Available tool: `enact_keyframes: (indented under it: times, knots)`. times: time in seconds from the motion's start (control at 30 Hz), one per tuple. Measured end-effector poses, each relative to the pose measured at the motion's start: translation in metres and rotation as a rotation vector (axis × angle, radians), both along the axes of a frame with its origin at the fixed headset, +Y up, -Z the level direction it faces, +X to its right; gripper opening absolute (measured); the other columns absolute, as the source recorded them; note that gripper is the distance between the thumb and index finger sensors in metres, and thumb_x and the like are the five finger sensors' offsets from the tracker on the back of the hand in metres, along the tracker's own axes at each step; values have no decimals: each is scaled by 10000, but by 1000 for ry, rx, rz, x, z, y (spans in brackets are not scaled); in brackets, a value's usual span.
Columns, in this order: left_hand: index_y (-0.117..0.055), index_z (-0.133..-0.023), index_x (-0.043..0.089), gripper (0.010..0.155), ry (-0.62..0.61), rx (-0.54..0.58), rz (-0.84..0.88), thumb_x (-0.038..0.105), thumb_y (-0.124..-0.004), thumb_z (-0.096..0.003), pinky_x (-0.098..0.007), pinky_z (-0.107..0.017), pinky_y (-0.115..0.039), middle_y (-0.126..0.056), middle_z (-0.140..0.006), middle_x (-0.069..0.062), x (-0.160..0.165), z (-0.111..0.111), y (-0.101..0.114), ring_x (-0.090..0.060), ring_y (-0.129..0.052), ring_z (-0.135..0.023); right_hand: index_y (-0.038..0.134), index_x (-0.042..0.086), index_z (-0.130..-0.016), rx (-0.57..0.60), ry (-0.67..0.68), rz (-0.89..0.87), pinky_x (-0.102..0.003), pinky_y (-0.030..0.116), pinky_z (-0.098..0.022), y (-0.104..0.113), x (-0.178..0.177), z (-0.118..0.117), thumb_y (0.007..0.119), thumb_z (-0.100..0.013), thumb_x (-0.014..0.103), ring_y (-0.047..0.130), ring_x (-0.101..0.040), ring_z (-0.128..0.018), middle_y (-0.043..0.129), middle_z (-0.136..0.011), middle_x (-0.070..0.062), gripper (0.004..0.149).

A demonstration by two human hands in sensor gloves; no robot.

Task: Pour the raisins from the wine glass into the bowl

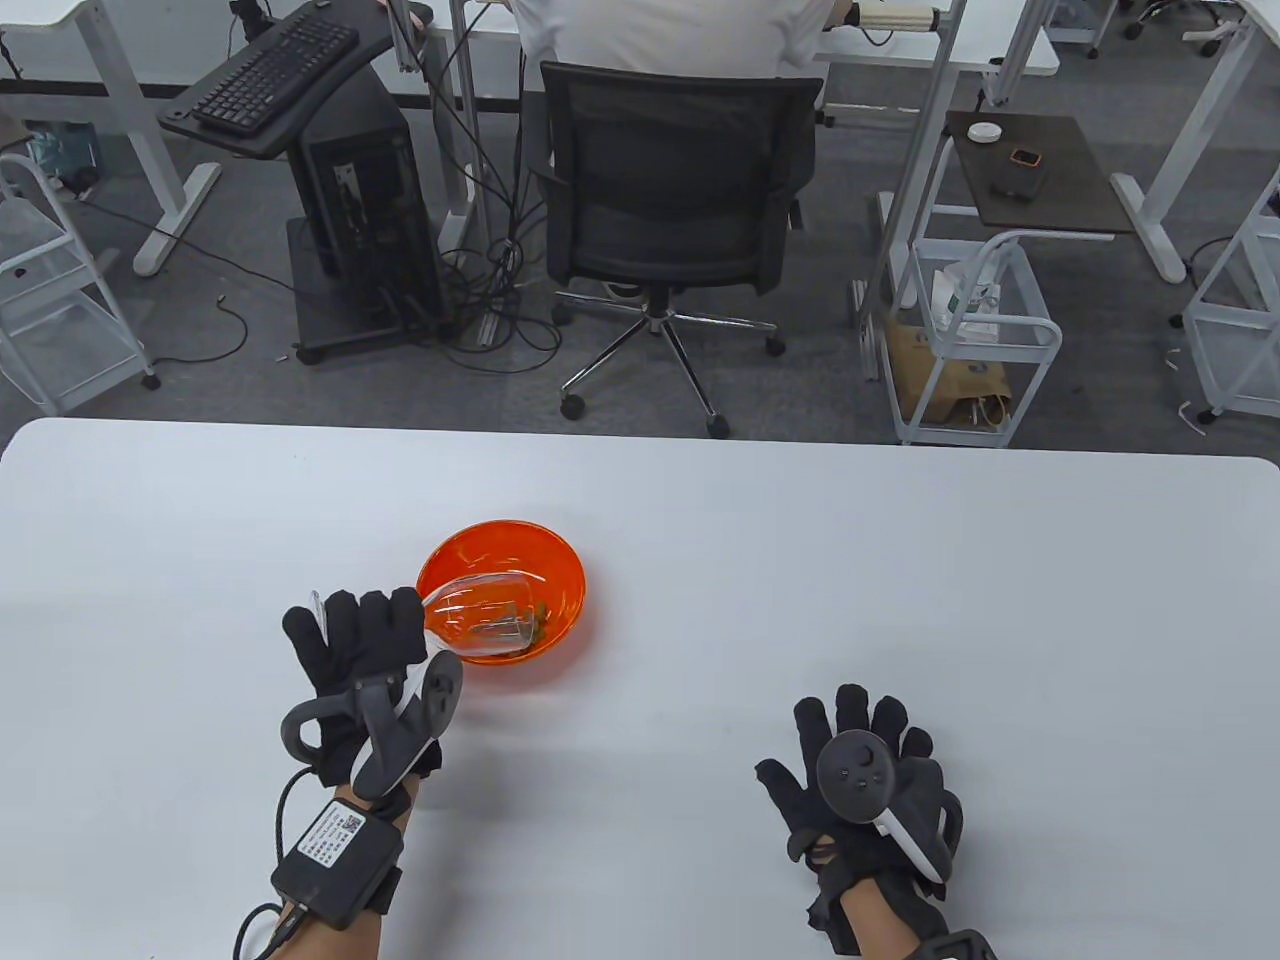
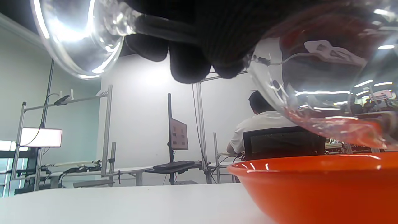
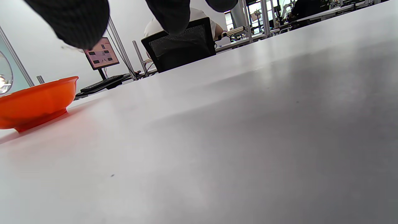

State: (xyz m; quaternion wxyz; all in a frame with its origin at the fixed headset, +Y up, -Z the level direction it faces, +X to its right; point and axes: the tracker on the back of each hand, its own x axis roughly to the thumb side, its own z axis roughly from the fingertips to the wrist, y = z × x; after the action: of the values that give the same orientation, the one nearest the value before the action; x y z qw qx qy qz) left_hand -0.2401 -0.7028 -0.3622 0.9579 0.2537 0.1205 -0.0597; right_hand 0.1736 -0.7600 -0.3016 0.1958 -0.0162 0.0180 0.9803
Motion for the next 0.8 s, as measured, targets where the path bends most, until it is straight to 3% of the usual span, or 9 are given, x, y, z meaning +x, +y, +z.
enact_keyframes:
  times: [0.07, 0.23, 0.43, 0.53, 0.6, 0.7, 0.8]
  knots:
    - [-821, -933, 280, 480, 4, 2, 22, 244, -844, -455, -566, -736, -186, -921, -940, -72, -2, 0, 1, -361, -796, -934, 480, 175, -1104, 0, -1, -3, -711, 31, -667, 0, 0, 0, 731, -509, 565, 95, -618, -999, 224, -1192, -254, 755]
    - [-791, -938, 276, 498, -33, 1, 163, 293, -856, -445, -554, -744, -531, -967, -902, -80, -8, 1, 3, -363, -943, -842, 477, 176, -1105, 1, -5, -17, -711, 31, -667, 1, 1, 0, 730, -510, 565, 94, -618, -999, 222, -1192, -256, 755]
    - [-802, -927, 293, 500, -154, -36, 449, 302, -876, -433, -554, -720, -607, -962, -917, -72, 3, 1, 7, -337, -954, -850, 478, 175, -1105, 18, -11, -54, -712, 33, -668, 6, 4, 0, 729, -510, 566, 97, -618, -999, 225, -1193, -254, 754]
    - [-802, -923, 315, 503, -263, -65, 684, 306, -887, -428, -568, -711, -637, -927, -952, -56, 22, 5, 13, -323, -924, -883, 482, 174, -1104, 22, -12, -74, -711, 33, -668, 8, 5, -1, 729, -511, 565, 97, -619, -999, 227, -1192, -256, 752]
    - [-800, -920, 332, 505, -338, -104, 812, 315, -889, -423, -569, -699, -663, -922, -954, -41, 36, 7, 16, -310, -918, -889, 484, 172, -1103, 23, -10, -82, -712, 35, -668, 9, 5, 0, 729, -511, 565, 101, -619, -1000, 229, -1193, -256, 752]
    - [-797, -921, 343, 506, -416, -247, 1055, 317, -889, -424, -562, -696, -671, -909, -965, -37, 66, 6, 9, -304, -905, -899, 487, 170, -1103, 28, -6, -106, -713, 37, -667, 12, 6, 0, 727, -512, 567, 101, -620, -1000, 232, -1193, -256, 752]
    - [-811, -908, 356, 504, -383, -425, 1166, 302, -907, -416, -523, -695, -699, -931, -954, -31, 102, -2, -4, -288, -929, -884, 490, 170, -1102, 36, -5, -140, -713, 38, -668, 15, 8, 1, 728, -512, 565, 107, -620, -1001, 238, -1193, -257, 749]
